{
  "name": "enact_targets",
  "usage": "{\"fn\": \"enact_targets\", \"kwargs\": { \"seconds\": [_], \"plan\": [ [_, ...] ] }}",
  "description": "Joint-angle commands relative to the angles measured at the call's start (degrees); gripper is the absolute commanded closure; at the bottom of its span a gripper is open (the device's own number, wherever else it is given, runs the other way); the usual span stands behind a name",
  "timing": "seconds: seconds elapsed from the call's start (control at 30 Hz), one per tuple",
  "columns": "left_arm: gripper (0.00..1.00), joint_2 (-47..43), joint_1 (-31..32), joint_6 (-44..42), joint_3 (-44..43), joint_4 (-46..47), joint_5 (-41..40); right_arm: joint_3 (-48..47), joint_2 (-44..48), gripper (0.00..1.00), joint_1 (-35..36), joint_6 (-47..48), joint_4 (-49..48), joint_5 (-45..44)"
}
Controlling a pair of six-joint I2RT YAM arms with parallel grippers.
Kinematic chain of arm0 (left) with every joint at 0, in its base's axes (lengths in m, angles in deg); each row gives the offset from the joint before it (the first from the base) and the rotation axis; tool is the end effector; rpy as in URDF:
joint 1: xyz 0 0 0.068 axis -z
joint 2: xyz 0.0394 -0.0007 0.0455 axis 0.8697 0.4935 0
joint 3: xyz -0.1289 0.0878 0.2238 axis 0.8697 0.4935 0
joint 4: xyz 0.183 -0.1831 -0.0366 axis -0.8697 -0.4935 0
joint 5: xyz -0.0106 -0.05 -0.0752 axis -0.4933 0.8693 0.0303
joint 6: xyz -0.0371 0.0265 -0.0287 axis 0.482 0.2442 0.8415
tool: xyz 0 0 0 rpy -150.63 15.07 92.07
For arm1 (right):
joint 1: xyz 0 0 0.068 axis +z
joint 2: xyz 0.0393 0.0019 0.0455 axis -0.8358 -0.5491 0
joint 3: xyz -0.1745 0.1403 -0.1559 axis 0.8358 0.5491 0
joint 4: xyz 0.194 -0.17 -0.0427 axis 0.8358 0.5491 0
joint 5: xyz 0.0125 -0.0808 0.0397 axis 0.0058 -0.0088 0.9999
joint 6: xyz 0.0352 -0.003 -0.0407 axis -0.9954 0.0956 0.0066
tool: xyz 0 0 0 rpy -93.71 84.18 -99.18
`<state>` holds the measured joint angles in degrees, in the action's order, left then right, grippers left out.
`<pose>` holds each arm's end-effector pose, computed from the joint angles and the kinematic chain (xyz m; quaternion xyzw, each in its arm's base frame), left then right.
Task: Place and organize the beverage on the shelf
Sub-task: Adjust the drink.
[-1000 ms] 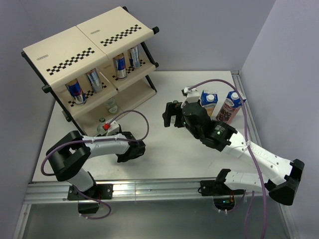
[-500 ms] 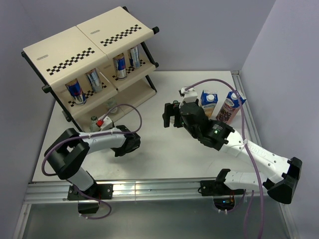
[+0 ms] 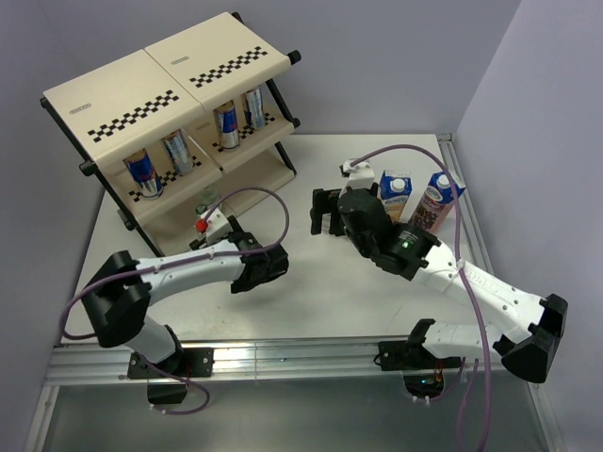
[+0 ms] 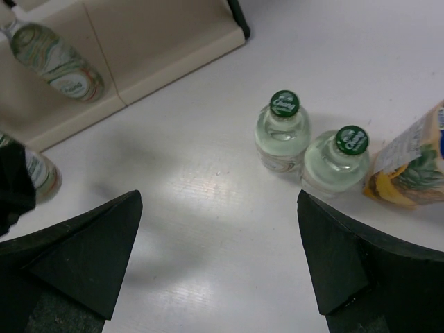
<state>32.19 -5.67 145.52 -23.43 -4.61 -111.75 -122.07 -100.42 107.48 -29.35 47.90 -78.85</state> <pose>0.1676 -0.1766 0.2253 -0.3023 0.7071 0.1652 0.6175 0.1684 0.1803 0.3556 -0.0767 0.8332 0.1428 0.5287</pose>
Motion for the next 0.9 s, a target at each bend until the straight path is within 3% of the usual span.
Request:
{"fn": "enact_targets", "kwargs": {
  "seconds": [0.0,0.33,0.6,0.7,0.87],
  "plan": [
    [0.99,-7.4,5.8,19.7,-5.2,-4.6,-18.0,-2.7,3.0,0.00,-1.5,-1.7,-0.1,-5.5],
    [0.99,-12.2,16.3,-6.6,-19.0,-4.6,-14.8,-0.6,10.9,0.00,-2.4,-1.8,-2.1,-3.7],
    [0.99,-5.5,16.8,-29.6,-38.5,-4.6,-17.0,-2.8,10.8,0.00,-2.4,-0.7,0.1,-6.6],
    [0.99,-3.3,16.5,-34.2,-47.5,-4.7,-18.1,-3.7,10.4,0.00,-2.4,-0.6,0.2,-7.1],
    [0.99,-2.6,12.7,-37.0,-55.3,-4.7,-18.1,-4.5,10.9,0.00,-2.3,-0.9,0.8,-6.6]
  ]
}}
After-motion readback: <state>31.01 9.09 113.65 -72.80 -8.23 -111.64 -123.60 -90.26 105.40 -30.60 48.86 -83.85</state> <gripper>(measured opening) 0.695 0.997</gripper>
